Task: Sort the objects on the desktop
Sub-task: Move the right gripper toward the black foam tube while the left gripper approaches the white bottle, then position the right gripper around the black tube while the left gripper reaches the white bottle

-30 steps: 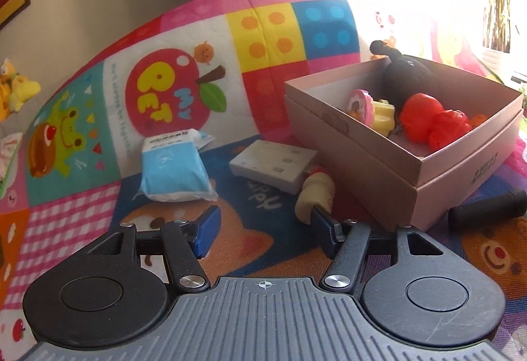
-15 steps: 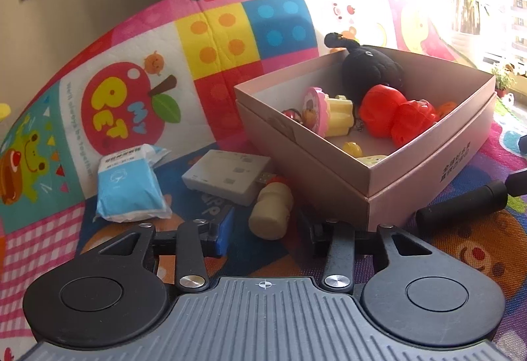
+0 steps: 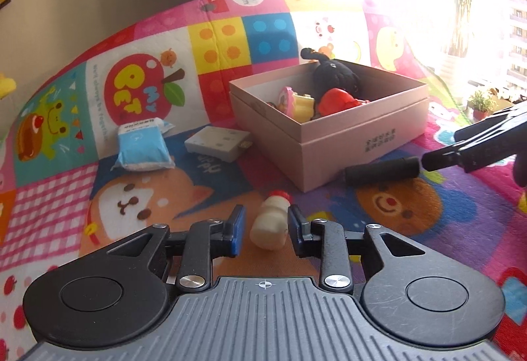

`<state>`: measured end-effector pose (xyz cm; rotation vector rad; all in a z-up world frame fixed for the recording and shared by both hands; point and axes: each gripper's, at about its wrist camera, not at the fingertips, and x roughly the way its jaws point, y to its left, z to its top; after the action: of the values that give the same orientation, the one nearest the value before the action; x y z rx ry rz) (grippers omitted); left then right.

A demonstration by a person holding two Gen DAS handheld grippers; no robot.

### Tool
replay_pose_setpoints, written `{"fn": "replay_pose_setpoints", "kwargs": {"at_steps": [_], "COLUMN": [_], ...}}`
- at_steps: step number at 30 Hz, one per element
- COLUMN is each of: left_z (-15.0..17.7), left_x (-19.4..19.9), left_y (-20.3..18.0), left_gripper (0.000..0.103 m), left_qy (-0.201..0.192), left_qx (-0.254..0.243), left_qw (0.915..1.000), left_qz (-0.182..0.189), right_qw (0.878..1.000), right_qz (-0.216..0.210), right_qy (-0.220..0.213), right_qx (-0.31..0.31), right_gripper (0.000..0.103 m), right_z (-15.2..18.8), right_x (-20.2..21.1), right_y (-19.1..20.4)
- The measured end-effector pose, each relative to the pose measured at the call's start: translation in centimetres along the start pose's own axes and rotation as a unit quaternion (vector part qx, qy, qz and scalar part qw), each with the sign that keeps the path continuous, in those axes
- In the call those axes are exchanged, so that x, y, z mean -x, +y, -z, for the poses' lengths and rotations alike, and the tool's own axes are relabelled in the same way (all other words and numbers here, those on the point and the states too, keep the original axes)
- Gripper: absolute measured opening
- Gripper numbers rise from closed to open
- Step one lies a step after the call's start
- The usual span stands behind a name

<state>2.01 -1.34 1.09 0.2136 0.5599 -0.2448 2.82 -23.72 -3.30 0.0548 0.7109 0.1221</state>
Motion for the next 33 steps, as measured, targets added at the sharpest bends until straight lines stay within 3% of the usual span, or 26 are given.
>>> {"fn": "replay_pose_setpoints", "kwargs": {"at_steps": [1,3,6,8,10,12,18,23,30,33], "left_z": [0.3,0.7,0.8,0.9,1.1,1.3,1.9,2.0,1.2,0.5], "left_x": [0.5,0.9,0.7,0.7,0.8,0.7,-0.4,-0.5,-0.2,-0.7], "left_y": [0.1,0.3,0.9,1.3,1.2,0.6,-0.6,0.3,0.7,-0.4], "left_gripper": [0.045,0.072,0.085,0.100,0.100,0.102,0.103,0.103,0.103,0.103], "left_qy": [0.003,0.008,0.018,0.029,0.040,0.047,0.073,0.076,0.057,0.063], "left_qx": [0.004,0.012,0.021,0.042,0.064,0.071,0.073,0.107,0.173,0.172], "left_qw": [1.0000,0.9997,0.9985,0.9984,0.9970,0.9959,0.9946,0.9914,0.9816,0.9796], "left_qz": [-0.003,-0.021,-0.047,-0.024,0.015,0.032,0.009,-0.001,0.057,0.082], "right_qw": [1.000,1.000,1.000,0.999,0.998,0.996,0.990,0.997,0.997,0.998], "right_qz": [0.000,0.002,0.007,-0.012,-0.027,-0.018,0.107,0.037,0.039,0.039], "right_qy": [0.001,0.001,-0.002,0.003,0.011,0.010,-0.013,-0.003,0.014,0.012], "right_qx": [0.003,0.013,0.030,0.040,0.060,0.086,0.090,0.065,0.068,0.056], "right_gripper": [0.096,0.100,0.100,0.100,0.100,0.099,0.099,0.099,0.100,0.103], "right_z": [0.0,0.0,0.0,0.1,0.2,0.2,-0.7,-0.8,-0.2,-0.2], "right_x": [0.0,0.0,0.2,0.6,0.7,0.6,-0.3,0.2,-1.1,-1.0], "right_y": [0.1,0.5,1.3,2.0,3.0,3.9,4.1,3.9,4.4,3.9]}}
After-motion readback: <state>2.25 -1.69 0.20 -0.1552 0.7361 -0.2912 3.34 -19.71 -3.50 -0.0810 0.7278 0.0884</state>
